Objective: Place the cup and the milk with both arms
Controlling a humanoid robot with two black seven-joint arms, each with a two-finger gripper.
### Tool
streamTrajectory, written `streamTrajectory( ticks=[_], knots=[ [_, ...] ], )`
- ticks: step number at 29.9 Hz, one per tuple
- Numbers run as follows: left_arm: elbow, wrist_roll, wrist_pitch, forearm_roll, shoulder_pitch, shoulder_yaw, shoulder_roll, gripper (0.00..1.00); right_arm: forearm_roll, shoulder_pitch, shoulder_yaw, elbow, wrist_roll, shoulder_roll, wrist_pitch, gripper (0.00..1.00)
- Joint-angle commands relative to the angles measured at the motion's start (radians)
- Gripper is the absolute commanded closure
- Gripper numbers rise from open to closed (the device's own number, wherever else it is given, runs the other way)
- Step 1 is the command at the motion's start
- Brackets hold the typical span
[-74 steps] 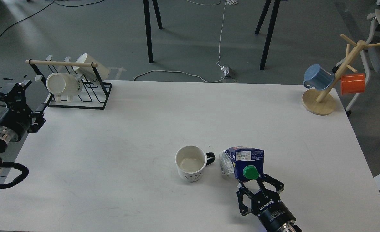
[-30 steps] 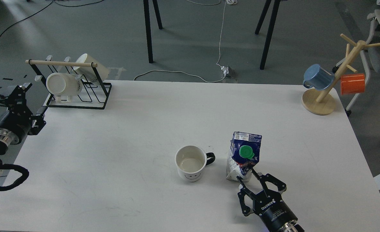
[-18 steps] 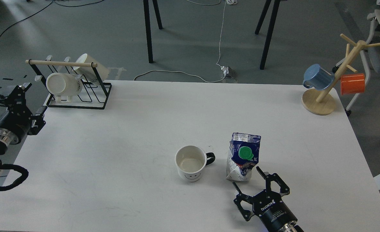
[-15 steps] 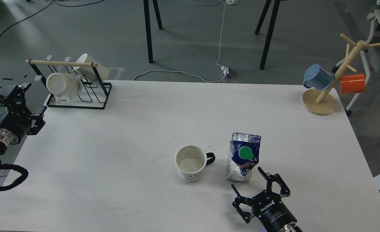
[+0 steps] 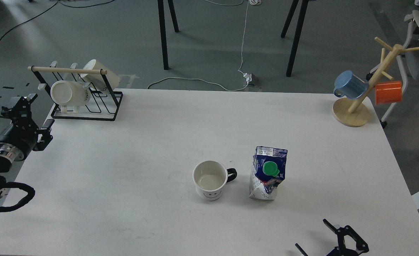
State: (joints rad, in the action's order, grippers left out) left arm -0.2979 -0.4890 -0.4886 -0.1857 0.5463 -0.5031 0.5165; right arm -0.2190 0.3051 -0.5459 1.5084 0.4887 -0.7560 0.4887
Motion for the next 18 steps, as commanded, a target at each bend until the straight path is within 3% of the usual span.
streamTrajectory(
  ticks=[1,7,14,18],
  knots=[
    [0.002,0.0,0.0,0.002,0.0,0.0,-0.007,0.02,-0.037,-0.012,-0.133,-0.013,0.0,-0.143,0.0,0.01],
    [0.002,0.0,0.0,0.002,-0.002,0.0,-0.009,0.02,-0.074,-0.263,-0.206,-0.155,0.0,-0.212,0.0,0.01],
    [0.002,0.0,0.0,0.003,0.0,-0.002,-0.001,0.02,-0.099,-0.696,0.079,-0.266,0.0,-0.171,0.0,0.01],
    [0.002,0.0,0.0,0.002,0.009,-0.002,-0.006,0.02,-0.097,-0.796,0.138,-0.352,0.0,-0.088,0.0,0.01]
  ],
)
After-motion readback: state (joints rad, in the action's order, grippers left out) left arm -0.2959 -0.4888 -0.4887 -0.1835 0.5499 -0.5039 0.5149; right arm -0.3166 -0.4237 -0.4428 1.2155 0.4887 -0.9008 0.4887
